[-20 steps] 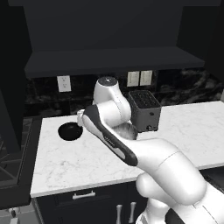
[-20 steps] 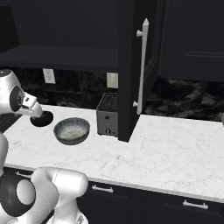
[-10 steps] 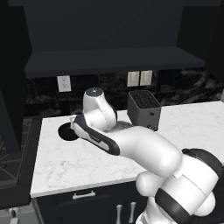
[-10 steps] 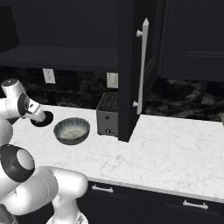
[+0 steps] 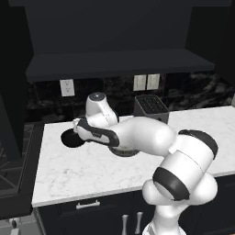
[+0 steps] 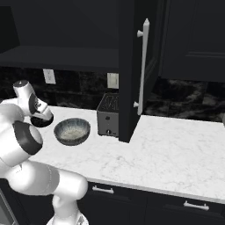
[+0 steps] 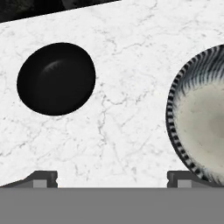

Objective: Pick up the bowls on the counter and stack them on top of one another in the open cabinet. Place the smaller bowl on top of the larger bowl.

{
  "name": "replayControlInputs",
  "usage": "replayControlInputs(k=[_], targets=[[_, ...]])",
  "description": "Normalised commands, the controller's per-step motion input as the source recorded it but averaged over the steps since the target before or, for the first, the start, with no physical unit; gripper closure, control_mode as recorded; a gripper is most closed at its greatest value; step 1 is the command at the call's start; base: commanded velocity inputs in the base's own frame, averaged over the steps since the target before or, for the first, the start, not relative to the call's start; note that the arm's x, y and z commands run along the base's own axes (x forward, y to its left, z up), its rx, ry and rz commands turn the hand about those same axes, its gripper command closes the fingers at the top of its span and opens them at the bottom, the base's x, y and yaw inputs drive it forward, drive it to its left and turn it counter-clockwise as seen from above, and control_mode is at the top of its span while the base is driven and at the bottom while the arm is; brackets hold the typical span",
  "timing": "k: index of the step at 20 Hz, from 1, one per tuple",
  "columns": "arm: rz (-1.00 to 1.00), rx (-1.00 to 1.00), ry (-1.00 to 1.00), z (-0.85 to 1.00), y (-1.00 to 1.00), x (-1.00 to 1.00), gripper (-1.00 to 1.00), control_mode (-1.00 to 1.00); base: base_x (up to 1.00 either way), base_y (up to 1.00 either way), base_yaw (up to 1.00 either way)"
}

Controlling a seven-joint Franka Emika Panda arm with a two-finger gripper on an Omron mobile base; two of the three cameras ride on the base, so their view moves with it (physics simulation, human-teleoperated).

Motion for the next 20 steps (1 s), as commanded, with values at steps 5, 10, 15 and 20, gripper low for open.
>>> replayControlInputs(k=[5,10,15,20], targets=[[0.0,0.0,0.01,-0.31,0.14,0.45,-1.0,-1.0,0.0,0.0,0.0],[0.0,0.0,0.0,-0.4,0.18,0.36,-1.0,-1.0,0.0,0.0,0.0],[-0.01,0.0,0.02,-0.25,0.3,0.4,-1.0,-1.0,0.0,0.0,0.0],[-0.01,0.0,0.02,-0.21,0.11,0.41,-1.0,-1.0,0.0,0.0,0.0]])
